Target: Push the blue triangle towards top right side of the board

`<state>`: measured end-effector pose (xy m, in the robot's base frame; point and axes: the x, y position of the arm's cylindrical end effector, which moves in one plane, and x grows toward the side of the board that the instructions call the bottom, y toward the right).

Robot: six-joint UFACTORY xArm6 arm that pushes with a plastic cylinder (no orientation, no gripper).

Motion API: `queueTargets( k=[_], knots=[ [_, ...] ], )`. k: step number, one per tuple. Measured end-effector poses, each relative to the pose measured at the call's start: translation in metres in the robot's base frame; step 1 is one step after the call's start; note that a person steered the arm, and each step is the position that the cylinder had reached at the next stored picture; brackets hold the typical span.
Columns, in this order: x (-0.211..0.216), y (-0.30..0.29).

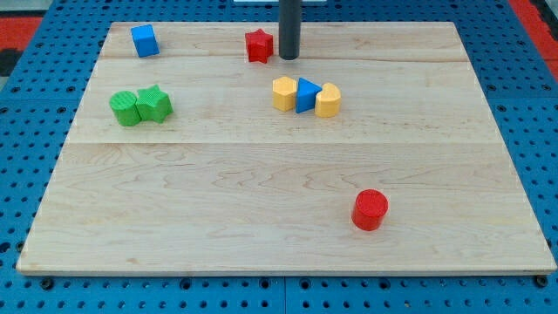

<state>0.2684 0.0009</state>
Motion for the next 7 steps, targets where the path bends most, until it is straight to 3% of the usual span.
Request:
queueTargets(
  k=[2, 3, 4, 5, 7],
  knots=[
    [0.048, -0.05],
    [0.096, -0.042],
    [0.113, -0.026],
    [0.119, 0.033],
    [0.059, 0.048]
  ],
)
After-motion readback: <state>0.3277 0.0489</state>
